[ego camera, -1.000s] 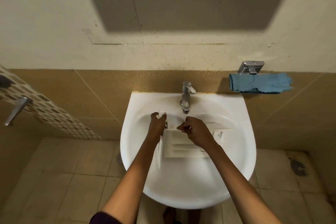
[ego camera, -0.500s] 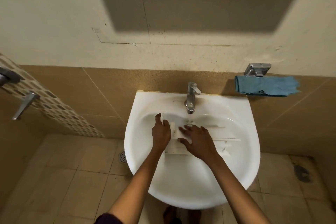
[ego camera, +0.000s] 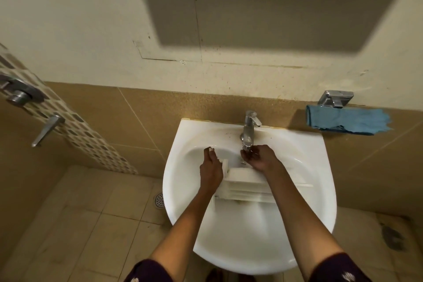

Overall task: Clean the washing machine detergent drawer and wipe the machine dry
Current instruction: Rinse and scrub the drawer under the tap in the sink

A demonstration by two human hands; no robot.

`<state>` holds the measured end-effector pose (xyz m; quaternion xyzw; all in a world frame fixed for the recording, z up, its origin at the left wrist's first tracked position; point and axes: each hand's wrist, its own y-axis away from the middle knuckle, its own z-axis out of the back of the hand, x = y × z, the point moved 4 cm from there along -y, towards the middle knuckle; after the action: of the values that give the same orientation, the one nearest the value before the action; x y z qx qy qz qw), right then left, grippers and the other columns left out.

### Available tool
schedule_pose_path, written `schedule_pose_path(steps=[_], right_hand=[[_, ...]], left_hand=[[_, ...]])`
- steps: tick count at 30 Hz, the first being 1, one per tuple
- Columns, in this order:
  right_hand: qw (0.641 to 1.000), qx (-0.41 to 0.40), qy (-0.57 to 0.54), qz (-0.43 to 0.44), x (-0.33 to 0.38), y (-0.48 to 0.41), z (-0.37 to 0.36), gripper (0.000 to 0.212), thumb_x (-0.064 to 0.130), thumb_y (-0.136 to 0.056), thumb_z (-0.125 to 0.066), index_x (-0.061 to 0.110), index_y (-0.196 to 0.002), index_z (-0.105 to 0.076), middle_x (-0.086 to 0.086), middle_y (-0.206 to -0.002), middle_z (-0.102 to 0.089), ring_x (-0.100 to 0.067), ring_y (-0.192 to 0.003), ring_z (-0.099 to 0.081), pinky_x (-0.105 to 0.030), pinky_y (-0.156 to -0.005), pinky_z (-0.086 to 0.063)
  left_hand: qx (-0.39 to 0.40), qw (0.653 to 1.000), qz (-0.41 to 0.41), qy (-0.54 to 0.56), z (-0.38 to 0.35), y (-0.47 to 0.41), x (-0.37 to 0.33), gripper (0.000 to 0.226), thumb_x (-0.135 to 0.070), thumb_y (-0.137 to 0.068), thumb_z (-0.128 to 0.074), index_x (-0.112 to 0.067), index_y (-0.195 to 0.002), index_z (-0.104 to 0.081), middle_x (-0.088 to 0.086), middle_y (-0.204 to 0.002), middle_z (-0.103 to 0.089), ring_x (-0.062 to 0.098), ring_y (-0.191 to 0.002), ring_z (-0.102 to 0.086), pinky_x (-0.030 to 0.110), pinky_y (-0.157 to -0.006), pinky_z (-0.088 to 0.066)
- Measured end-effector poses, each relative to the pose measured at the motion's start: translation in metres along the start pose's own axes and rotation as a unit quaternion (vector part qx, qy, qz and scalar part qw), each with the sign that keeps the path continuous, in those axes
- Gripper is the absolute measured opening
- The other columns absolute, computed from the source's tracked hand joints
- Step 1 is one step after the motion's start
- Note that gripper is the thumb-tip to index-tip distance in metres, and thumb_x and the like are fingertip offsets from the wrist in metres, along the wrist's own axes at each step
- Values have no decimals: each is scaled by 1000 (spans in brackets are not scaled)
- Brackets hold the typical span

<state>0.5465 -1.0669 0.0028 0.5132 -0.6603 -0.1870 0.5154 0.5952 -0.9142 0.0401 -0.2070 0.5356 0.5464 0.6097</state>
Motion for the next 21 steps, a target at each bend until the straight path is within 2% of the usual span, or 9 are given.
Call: schedule_pose_path(steps=[3,5,8,12,14,16,17,19,21], right_hand=[[999,-24,17,-15,-7,-6,-7,30,-4,-93,-22,1,-74,-46,-13,-73,-45,-20,-63,-43,-26,-58,-39],[999,-10,-9,-40,-12,-9,-10,32,-2,-92,-22,1,-72,-46,-11,-68,-43,-18,-60,-39,-23,-56,-33],[997,8,-47,-54,-12,-14,-10,31,-3,-90,-23,3,-70,-44,-10,-64,-43,-16,-58,-34,-21,-55,-29],[989,44,-140,-5,1,-10,4,16,-5,-61,-28,10,-62,-35,-7,-54,-42,-14,-57,-30,-21,-55,-24],[979,97,-178,6,11,0,13,15,-4,-56,-38,11,-61,-36,-5,-46,-43,-13,-57,-31,-19,-55,-26],[982,155,-106,-10,14,19,12,25,-5,-47,-62,9,-59,-45,-4,-48,-45,-13,-51,-41,-18,-47,-35],[984,172,-41,-23,14,30,8,25,-5,-50,-66,8,-61,-48,-5,-51,-48,-14,-48,-46,-18,-43,-39],[974,180,134,-34,8,48,-5,13,-5,-81,-48,4,-72,-53,-9,-56,-57,-17,-50,-57,-21,-45,-49],[927,181,328,-16,0,59,-24,28,-2,-95,-32,-7,-88,-59,-17,-68,-63,-25,-63,-63,-27,-58,-56]], left_hand=[[-1,1000,4,9,1,1,-1,41,-32,-103,-16,-17,-132,-41,6,-101,-56,22,-90,-52,25,-80,-34],[-1,1000,3,6,0,1,-1,41,-30,-104,-16,-17,-134,-40,6,-102,-56,25,-96,-55,26,-80,-35],[-1,1000,4,-7,0,-1,-1,41,-28,-103,-17,-18,-138,-37,4,-97,-55,25,-93,-54,25,-80,-35],[2,1000,7,-8,1,-1,2,42,-27,-103,-16,-19,-141,-34,4,-97,-54,24,-91,-52,26,-81,-36],[1,1000,2,-3,1,-1,1,42,-26,-104,-16,-19,-140,-35,3,-96,-53,22,-89,-51,25,-80,-36],[0,1000,-1,0,1,-1,1,41,-25,-104,-17,-18,-139,-36,3,-96,-52,20,-87,-49,24,-80,-34],[-1,1000,-1,0,1,-1,0,40,-25,-104,-17,-17,-138,-36,3,-95,-52,20,-86,-49,25,-79,-34],[-3,1000,-2,-2,2,0,0,41,-25,-104,-17,-17,-139,-36,7,-97,-55,25,-91,-52,28,-81,-36],[-3,1000,-5,-3,2,0,1,41,-24,-103,-17,-17,-140,-35,9,-102,-57,29,-100,-55,31,-85,-38]])
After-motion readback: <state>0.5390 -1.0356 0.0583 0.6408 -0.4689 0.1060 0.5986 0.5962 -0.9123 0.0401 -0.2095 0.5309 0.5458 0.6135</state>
